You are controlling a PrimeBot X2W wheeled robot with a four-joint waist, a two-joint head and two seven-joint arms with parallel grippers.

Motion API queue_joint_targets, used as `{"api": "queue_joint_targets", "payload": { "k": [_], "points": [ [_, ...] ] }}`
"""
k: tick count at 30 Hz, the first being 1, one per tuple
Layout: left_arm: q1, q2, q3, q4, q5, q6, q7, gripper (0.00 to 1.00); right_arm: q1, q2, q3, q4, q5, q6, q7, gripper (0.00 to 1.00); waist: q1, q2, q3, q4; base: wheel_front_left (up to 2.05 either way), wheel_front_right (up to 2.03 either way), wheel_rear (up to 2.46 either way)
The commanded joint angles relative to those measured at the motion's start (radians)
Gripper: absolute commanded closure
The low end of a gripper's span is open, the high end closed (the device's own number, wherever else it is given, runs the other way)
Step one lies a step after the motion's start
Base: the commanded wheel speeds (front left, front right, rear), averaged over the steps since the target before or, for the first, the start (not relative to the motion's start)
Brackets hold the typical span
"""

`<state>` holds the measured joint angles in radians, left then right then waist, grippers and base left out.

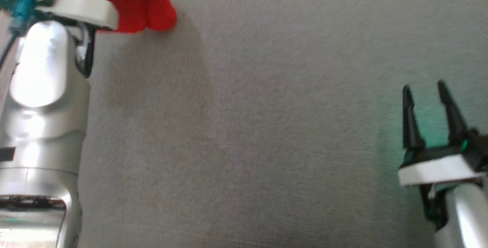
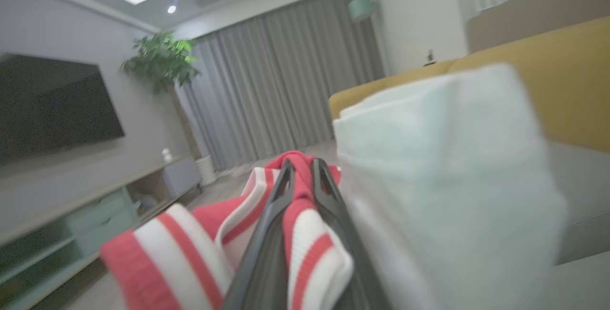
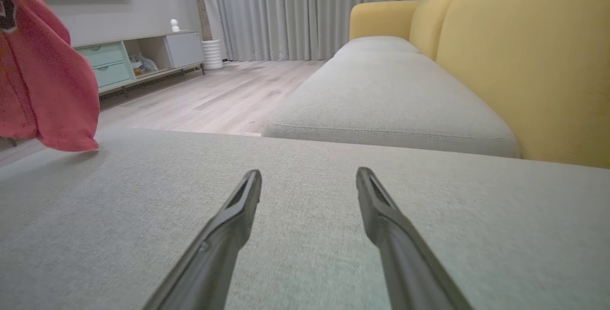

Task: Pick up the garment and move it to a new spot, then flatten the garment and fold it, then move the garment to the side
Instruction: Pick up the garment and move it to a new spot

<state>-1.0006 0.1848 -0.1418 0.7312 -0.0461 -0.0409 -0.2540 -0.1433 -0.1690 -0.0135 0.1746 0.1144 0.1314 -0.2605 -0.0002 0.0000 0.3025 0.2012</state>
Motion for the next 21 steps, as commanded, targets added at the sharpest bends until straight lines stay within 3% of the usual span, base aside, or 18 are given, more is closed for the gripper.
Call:
{"api": "queue_joint_targets", "payload": {
  "k": [1,8,15,17,21],
  "points": [
    [-0.042,0.047,-0.006,-0.059,0.016,-0.014,-0.008,1.00,0.031,0.016,0.014,-0.020,0.007,-0.001,-0.001,0.00,0.0002,0.0000,-0.139,-0.103,0.00,0.00,0.00],
    [-0.081,0.042,-0.121,-0.150,0.037,-0.073,0.063,1.00,0.079,0.079,0.032,-0.006,0.006,-0.001,-0.001,0.00,0.0002,0.0000,-0.273,-0.303,0.00,0.00,0.00],
    [0.015,0.045,-0.267,-0.140,0.092,-0.084,0.095,1.00,0.102,0.105,0.073,0.014,0.025,-0.001,-0.001,0.00,0.0002,0.0000,-0.281,-0.467,0.00,0.00,0.00],
    [0.073,0.030,-0.320,-0.111,0.102,-0.086,0.082,1.00,0.096,0.110,0.095,0.021,0.031,-0.001,-0.001,0.00,0.0002,0.0000,-0.266,-0.499,0.00,0.00,0.00],
    [0.239,-0.060,-0.405,-0.013,0.067,-0.088,0.037,1.00,0.102,0.116,0.134,0.037,0.043,-0.001,-0.001,0.00,0.0002,0.0000,-0.250,-0.538,0.00,0.00,0.00]
  ]
}}
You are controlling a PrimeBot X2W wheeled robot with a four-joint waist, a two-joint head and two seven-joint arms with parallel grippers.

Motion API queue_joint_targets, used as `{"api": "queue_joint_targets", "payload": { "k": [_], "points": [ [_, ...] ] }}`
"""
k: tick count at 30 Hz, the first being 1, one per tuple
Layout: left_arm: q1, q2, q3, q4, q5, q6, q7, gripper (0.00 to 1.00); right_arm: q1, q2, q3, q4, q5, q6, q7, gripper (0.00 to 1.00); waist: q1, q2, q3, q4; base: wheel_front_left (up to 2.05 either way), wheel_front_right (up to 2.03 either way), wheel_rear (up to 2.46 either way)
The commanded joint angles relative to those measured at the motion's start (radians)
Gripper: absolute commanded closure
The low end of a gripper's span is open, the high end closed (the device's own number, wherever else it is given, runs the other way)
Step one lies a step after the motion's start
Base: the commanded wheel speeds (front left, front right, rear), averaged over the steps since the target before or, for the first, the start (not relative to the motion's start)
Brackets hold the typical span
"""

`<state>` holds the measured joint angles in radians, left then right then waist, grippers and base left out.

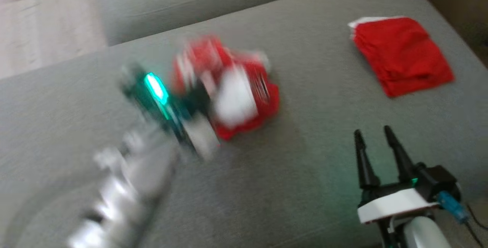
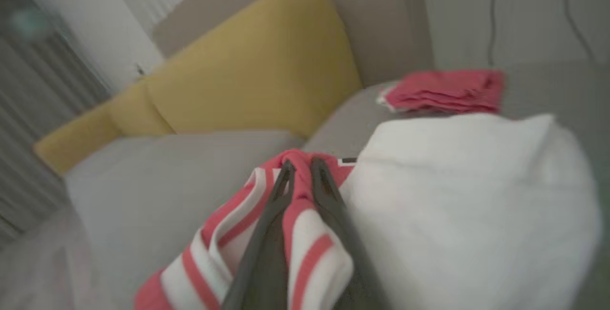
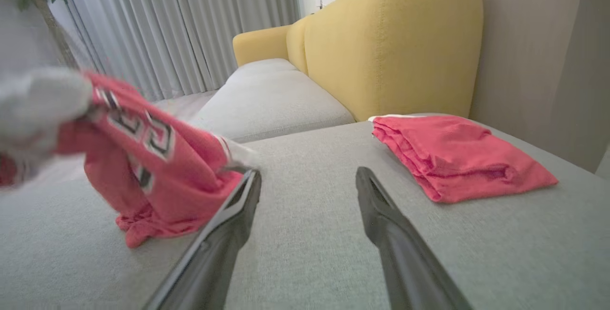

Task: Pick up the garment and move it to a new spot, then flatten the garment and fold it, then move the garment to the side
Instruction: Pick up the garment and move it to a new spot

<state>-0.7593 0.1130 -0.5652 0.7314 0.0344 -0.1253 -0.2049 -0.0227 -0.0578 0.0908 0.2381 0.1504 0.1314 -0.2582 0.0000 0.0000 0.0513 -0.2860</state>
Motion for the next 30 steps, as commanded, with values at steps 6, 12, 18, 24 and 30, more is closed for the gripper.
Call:
{"api": "queue_joint_targets", "payload": {
  "k": [6,12,18,24,30],
  "points": [
    [0.232,-0.056,-0.033,0.096,-0.089,0.047,-0.054,0.00,-0.002,0.007,0.081,0.006,0.031,-0.001,-0.004,0.00,0.0000,0.0000,0.002,-0.066,0.00,0.00,0.00],
    [0.458,-0.062,-0.060,-0.139,-0.175,0.193,-0.056,0.00,0.065,0.007,0.044,0.016,0.005,-0.001,-0.004,0.00,0.0000,0.0000,-0.072,0.035,0.00,0.00,0.00],
    [0.637,-0.063,0.035,-0.354,-0.234,0.303,-0.057,0.00,0.115,0.007,-0.008,-0.015,-0.002,-0.001,-0.004,0.00,0.0000,0.0000,-0.113,0.160,0.00,0.00,0.00],
    [0.810,-0.063,0.186,-0.526,-0.246,0.325,-0.057,0.00,0.183,0.007,-0.063,-0.054,0.005,-0.001,-0.004,0.00,0.0000,0.0000,-0.161,0.283,0.00,0.00,0.00],
    [0.910,-0.063,0.279,-0.601,-0.238,0.282,-0.057,0.00,0.230,0.008,-0.096,-0.074,0.024,-0.001,-0.004,0.00,0.0000,0.0000,-0.188,0.344,0.00,0.00,0.00]
  ]
}}
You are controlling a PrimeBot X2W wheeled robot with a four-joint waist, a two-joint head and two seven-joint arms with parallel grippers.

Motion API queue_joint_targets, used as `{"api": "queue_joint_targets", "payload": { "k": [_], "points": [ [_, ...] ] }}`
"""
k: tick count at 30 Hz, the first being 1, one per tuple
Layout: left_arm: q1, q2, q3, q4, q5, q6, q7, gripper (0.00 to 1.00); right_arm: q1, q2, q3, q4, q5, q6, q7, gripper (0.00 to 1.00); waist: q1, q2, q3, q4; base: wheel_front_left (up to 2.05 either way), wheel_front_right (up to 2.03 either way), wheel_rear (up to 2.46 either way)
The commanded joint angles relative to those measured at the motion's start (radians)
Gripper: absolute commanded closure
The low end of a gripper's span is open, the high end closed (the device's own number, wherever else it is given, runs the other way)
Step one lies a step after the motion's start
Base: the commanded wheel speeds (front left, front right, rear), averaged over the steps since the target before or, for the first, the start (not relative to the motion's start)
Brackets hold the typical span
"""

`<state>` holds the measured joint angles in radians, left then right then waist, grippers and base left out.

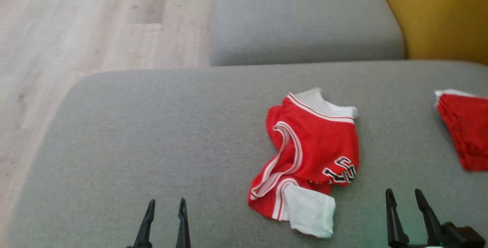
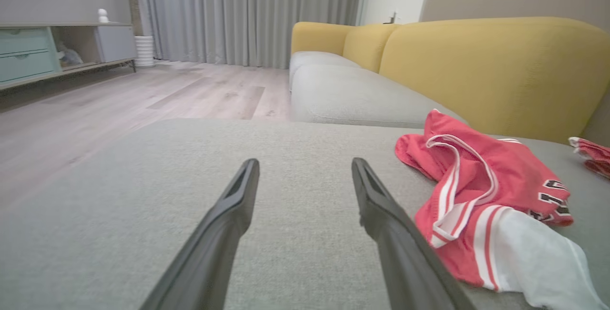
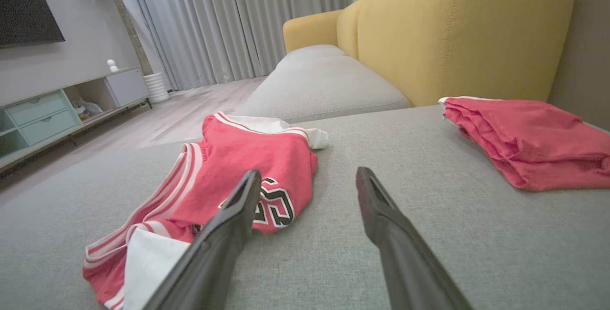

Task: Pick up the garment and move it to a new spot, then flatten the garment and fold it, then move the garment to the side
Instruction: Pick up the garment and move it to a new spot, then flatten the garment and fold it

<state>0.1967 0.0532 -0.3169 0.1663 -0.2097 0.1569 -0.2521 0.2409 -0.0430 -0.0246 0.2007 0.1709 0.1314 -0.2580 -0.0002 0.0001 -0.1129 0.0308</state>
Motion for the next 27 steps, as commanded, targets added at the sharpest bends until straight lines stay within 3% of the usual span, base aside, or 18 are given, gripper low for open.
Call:
{"api": "queue_joint_targets", "payload": {
  "k": [1,27],
  "points": [
    [-0.037,-0.003,0.040,-0.038,0.008,-0.003,-0.010,0.00,-0.030,-0.007,0.019,-0.038,0.007,-0.001,-0.004,0.00,0.0002,-0.0001,-0.024,0.032,0.00,0.00,0.00],
    [-0.046,-0.003,0.055,0.013,0.042,-0.052,-0.010,0.00,-0.026,-0.007,0.032,-0.040,0.021,-0.001,-0.004,0.00,0.0002,-0.0001,-0.018,0.030,0.00,0.00,0.00]
  ]
}}
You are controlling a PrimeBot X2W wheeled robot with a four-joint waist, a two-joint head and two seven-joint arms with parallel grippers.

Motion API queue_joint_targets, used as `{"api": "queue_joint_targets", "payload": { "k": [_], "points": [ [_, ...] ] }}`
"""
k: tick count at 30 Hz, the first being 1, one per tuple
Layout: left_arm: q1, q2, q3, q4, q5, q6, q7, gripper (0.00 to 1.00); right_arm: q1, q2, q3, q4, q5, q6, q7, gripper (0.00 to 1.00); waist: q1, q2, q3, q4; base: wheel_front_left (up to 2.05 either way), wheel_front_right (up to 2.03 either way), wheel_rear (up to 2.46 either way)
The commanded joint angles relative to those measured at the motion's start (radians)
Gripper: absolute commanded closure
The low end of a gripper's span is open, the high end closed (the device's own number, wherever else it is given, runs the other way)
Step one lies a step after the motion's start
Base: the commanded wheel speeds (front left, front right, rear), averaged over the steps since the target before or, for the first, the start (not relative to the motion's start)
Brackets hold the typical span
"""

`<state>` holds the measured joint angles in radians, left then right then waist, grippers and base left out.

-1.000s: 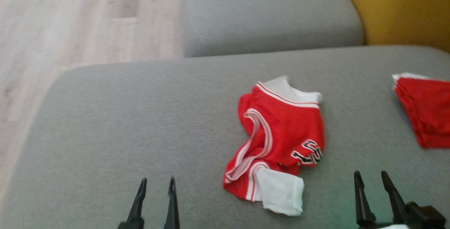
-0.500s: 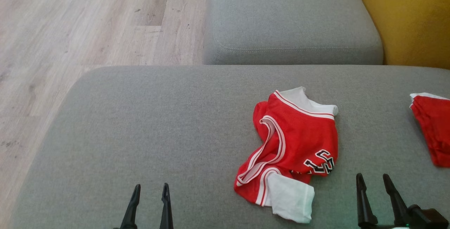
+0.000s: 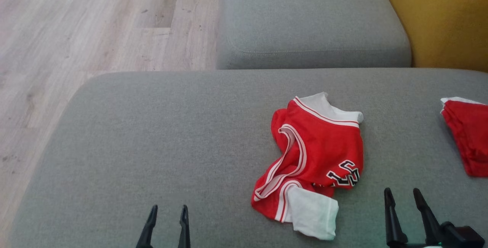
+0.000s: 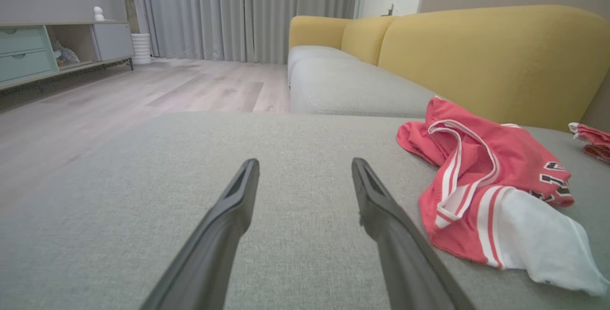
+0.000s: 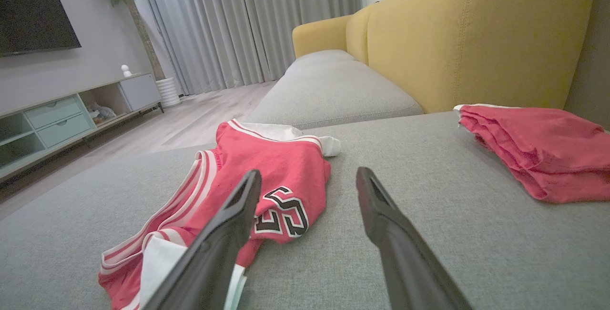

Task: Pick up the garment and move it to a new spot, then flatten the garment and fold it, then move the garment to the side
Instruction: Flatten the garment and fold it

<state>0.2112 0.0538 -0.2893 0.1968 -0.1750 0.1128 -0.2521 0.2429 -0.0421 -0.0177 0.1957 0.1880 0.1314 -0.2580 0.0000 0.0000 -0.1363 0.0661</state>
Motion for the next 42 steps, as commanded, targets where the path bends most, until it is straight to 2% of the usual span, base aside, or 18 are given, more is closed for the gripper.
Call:
{"api": "queue_joint_targets", "payload": {
  "k": [1,5,9,14,21,30,31,32,33,37,42],
  "points": [
    [-0.065,-0.004,0.020,-0.005,0.007,-0.014,-0.010,0.00,-0.030,-0.008,0.026,-0.036,0.003,-0.001,-0.004,0.00,0.0000,0.0000,0.010,-0.008,0.00,0.00,0.00],
    [-0.094,-0.004,-0.023,0.055,0.010,-0.047,-0.010,0.00,-0.036,-0.008,0.029,-0.038,-0.004,-0.001,-0.004,0.00,0.0000,0.0000,0.031,-0.020,0.00,0.00,0.00],
    [-0.165,-0.004,-0.089,0.134,-0.042,-0.085,-0.010,0.00,-0.051,-0.008,0.031,-0.037,-0.006,-0.001,-0.004,0.00,0.0000,0.0000,0.071,-0.045,0.00,0.00,0.00],
    [-0.287,-0.004,-0.210,0.308,-0.076,-0.115,-0.010,0.00,-0.087,-0.008,0.046,-0.036,-0.010,-0.001,-0.004,0.00,0.0000,0.0000,0.123,-0.099,0.00,0.00,0.00],
    [-0.444,-0.004,-0.330,0.475,-0.137,-0.104,-0.010,0.00,-0.125,-0.012,0.068,-0.027,-0.014,-0.001,-0.004,0.00,0.0000,0.0000,0.177,-0.191,0.00,0.00,0.00],
    [-0.526,-0.004,-0.348,0.579,-0.227,-0.086,-0.010,0.02,-0.152,-0.016,0.059,-0.027,-0.011,-0.001,-0.004,0.00,0.0000,0.0000,0.207,-0.302,0.00,0.00,0.00],
    [-0.531,-0.004,-0.340,0.567,-0.232,-0.085,-0.010,0.27,-0.153,-0.017,0.059,-0.025,-0.011,-0.001,-0.004,0.00,0.0000,0.0000,0.209,-0.311,0.00,0.00,0.00],
    [-0.530,-0.004,-0.329,0.559,-0.238,-0.083,-0.010,0.67,-0.154,-0.018,0.061,-0.024,-0.010,-0.001,-0.004,0.00,0.0000,0.0000,0.209,-0.320,0.00,0.00,0.00],
    [-0.528,-0.004,-0.321,0.555,-0.240,-0.084,-0.010,1.00,-0.155,-0.019,0.062,-0.023,-0.009,-0.001,-0.004,0.00,0.0000,0.0000,0.209,-0.329,0.00,0.00,0.00],
    [-0.523,-0.004,-0.310,0.545,-0.237,-0.104,-0.010,1.00,-0.161,-0.018,0.062,-0.019,-0.006,-0.001,-0.004,0.00,0.0000,0.0000,0.200,-0.365,0.00,0.00,0.00],
    [-0.547,-0.004,-0.313,0.421,-0.246,-0.169,-0.010,1.00,-0.157,-0.015,0.070,-0.021,-0.005,-0.001,-0.004,0.00,0.0000,0.0000,0.182,-0.403,0.00,0.00,0.00]
  ]
}}
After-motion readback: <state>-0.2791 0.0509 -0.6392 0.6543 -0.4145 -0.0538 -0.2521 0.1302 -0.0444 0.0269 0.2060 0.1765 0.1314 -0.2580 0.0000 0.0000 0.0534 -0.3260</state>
